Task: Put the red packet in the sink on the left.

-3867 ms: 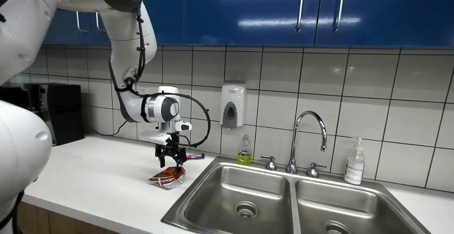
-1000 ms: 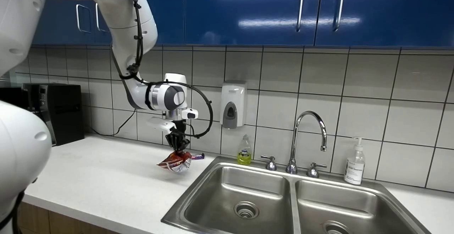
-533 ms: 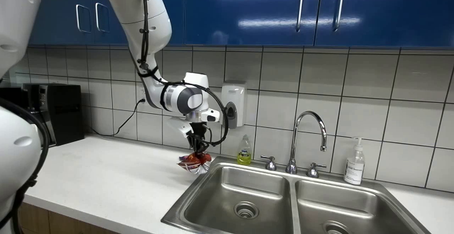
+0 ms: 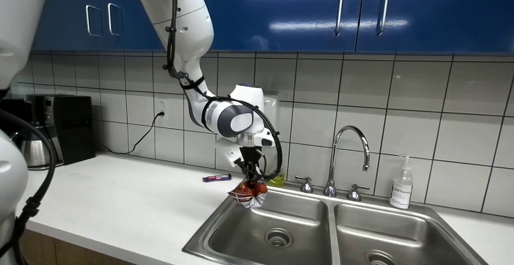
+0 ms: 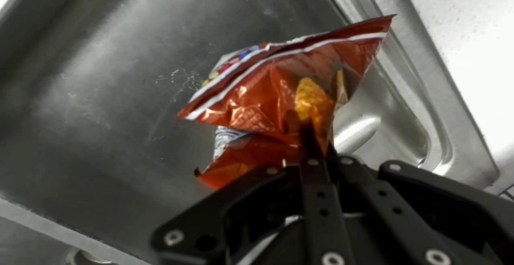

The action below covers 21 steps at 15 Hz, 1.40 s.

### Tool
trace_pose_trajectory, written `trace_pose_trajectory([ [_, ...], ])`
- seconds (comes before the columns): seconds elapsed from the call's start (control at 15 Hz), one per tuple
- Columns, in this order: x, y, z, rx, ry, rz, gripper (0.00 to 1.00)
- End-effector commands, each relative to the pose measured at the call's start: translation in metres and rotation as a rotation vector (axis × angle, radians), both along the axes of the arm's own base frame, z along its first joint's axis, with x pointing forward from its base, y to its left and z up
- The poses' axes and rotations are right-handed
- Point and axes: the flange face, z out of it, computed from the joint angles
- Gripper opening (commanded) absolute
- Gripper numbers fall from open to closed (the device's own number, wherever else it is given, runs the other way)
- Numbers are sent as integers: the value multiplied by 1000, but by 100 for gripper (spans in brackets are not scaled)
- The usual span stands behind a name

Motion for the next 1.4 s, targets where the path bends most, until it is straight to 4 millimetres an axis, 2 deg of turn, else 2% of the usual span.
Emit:
trace_pose_trajectory([
  [0.0,-17,-29,-2,2,-37,-34,0],
  [0.2,-23,-49,-16,-7,-56,-52,0],
  [0.4,-23,-59,-41,3,-65,-47,0],
  [0.93,-27,-60,-120,30,-17,-12,0],
  [1.33,-29,-65,-161,34,22,2,0],
])
